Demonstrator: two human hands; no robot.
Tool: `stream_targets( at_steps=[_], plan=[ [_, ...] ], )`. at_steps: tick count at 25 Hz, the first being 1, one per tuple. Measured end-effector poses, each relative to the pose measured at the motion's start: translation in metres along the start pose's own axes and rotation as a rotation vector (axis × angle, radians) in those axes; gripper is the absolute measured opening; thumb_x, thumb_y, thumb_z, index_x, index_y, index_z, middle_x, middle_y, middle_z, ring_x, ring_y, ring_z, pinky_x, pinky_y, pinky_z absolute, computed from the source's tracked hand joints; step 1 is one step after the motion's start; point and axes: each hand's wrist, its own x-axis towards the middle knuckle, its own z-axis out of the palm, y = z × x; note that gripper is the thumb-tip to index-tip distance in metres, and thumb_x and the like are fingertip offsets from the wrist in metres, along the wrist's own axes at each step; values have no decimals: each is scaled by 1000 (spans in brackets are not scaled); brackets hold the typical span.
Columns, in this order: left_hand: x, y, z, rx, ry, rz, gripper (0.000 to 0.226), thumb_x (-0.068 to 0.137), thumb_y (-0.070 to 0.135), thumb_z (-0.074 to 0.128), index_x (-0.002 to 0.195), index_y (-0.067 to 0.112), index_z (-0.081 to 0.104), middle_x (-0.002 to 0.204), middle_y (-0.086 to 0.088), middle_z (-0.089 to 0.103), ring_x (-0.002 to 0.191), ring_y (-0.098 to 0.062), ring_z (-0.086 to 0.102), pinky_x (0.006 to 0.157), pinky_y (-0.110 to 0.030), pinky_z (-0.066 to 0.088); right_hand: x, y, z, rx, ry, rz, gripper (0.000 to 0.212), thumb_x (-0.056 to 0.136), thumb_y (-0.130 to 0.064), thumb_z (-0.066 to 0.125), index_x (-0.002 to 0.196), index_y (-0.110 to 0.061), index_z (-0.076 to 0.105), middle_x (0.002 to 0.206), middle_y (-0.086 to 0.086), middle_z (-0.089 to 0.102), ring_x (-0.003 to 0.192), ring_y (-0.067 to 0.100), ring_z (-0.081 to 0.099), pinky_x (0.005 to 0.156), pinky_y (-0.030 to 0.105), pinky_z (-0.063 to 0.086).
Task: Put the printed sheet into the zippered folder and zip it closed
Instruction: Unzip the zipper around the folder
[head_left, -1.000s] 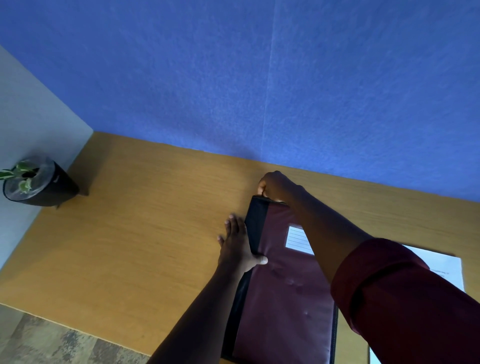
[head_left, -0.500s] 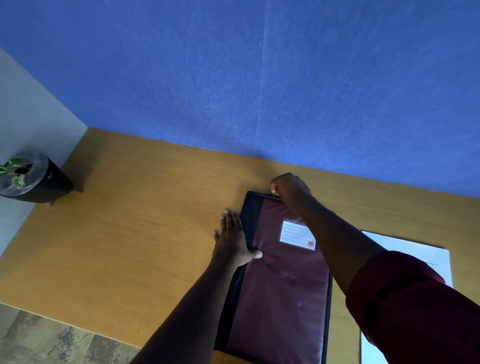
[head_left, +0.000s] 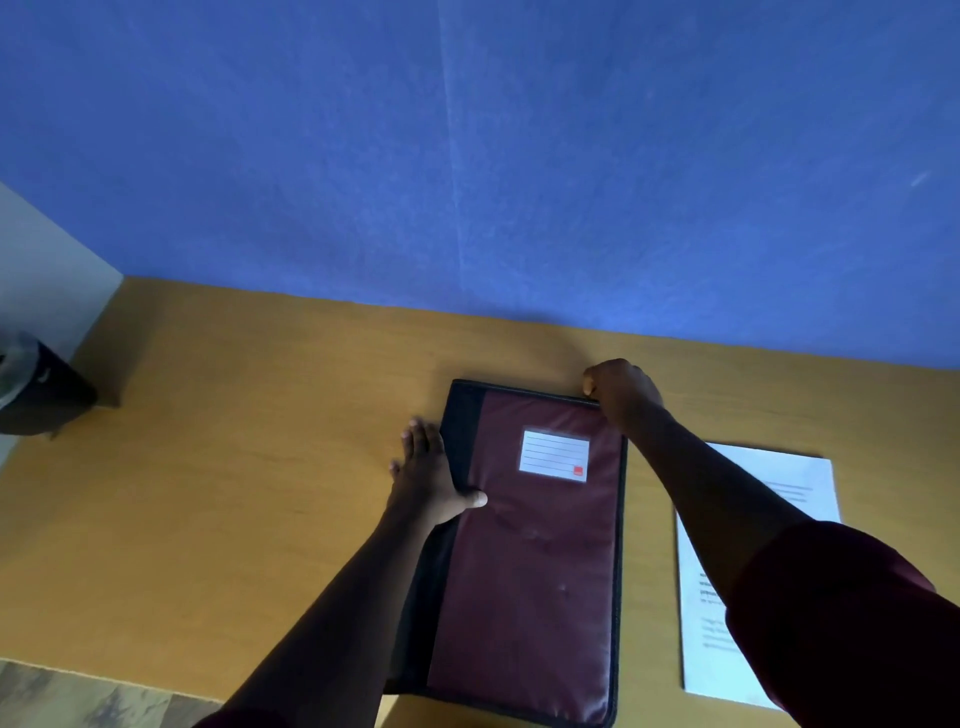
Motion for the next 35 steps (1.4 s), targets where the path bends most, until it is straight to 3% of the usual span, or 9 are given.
stream_targets(
  at_steps=[4, 8, 12, 17, 25, 30, 35],
  plan=[
    [2, -1, 1, 21, -7, -1, 140, 68, 65, 77, 153, 6, -18, 161, -13, -26, 151, -30, -14, 118, -60, 16, -4, 29, 4, 141, 6, 113, 17, 88, -16, 53, 91, -11, 68, 98, 13, 66, 85, 29, 61, 68, 31, 47],
    [3, -2, 1, 45, -12, 6, 140, 68, 67, 76, 154, 6, -16, 162, -13, -25, 151, -31, -14, 118, -60, 17, -16, 46, 13, 21, 57, 53, 18, 89, -13, 52, 94, -12, 69, 97, 16, 67, 87, 35, 64, 72, 36, 52],
    [4, -3, 1, 51, -15, 6, 141, 67, 68, 76, 154, 6, -16, 162, -13, -25, 151, -32, -13, 118, -60, 18, -25, 52, 24, 7, 167, 50, 19, 87, -1, 50, 89, -7, 69, 89, 17, 66, 80, 37, 64, 66, 34, 51],
    [4, -3, 1, 56, -20, 7, 141, 67, 68, 76, 154, 7, -17, 162, -13, -25, 151, -33, -13, 118, -61, 20, -44, 55, 36, -1, 265, 72, 15, 91, 5, 50, 93, 0, 64, 104, 18, 55, 86, 38, 61, 61, 37, 49],
    [-1, -1, -2, 22, -28, 17, 140, 68, 65, 78, 154, 6, -17, 162, -13, -24, 151, -32, -14, 118, -60, 20, -85, 59, 65, 44, 254, 126, 13, 89, 4, 49, 92, -5, 58, 96, 13, 59, 79, 36, 60, 57, 33, 37],
    [-4, -1, -3, -2, -35, 20, 139, 70, 64, 77, 154, 7, -17, 162, -12, -23, 151, -30, -16, 120, -58, 18, -107, 58, 80, 33, 267, 132, 13, 88, 2, 46, 89, -8, 53, 91, 10, 56, 64, 28, 46, 55, 32, 37],
    [-15, -11, 3, -19, -25, 65, 130, 75, 65, 71, 155, 9, -15, 163, -10, -23, 151, -30, -16, 120, -59, 15, -129, 56, 91, 33, 277, 139, 10, 91, -2, 48, 93, -8, 55, 93, 9, 56, 69, 33, 58, 55, 33, 42]
  ],
)
